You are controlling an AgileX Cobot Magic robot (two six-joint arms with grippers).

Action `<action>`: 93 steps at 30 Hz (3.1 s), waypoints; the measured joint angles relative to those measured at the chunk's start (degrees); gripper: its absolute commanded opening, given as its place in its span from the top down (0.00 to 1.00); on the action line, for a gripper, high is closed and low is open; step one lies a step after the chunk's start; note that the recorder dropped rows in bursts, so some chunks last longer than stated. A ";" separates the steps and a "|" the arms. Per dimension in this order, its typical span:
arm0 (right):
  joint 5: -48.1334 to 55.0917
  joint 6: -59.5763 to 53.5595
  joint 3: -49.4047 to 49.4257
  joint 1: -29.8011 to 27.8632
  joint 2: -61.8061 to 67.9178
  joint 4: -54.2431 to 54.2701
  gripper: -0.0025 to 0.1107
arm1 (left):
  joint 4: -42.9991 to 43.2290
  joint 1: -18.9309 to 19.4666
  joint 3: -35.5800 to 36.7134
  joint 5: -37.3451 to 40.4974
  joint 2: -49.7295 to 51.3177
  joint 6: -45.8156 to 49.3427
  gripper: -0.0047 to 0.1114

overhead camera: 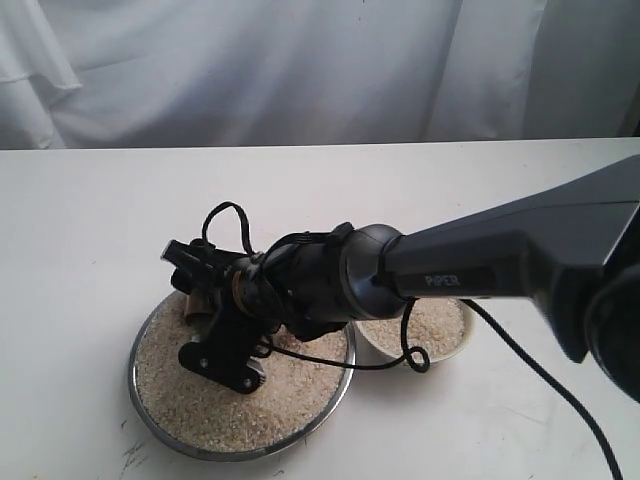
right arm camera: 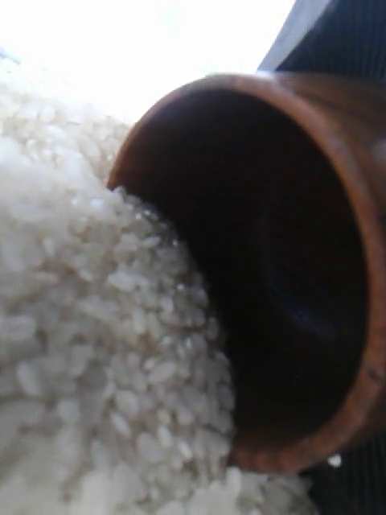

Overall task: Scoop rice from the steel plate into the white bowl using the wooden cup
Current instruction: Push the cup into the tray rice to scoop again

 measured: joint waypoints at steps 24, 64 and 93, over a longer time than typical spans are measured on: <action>-0.11 -3.49 4.20 0.00 -2.52 13.28 0.98 | 0.00 0.00 0.00 0.00 0.00 0.00 0.96; 9.15 -42.27 1.52 -0.60 -4.08 75.10 0.98 | 0.00 0.00 0.00 0.00 0.00 0.00 0.96; 23.20 -63.43 -2.12 -8.58 -9.26 110.86 0.98 | 0.00 0.00 0.00 0.00 0.00 0.00 0.96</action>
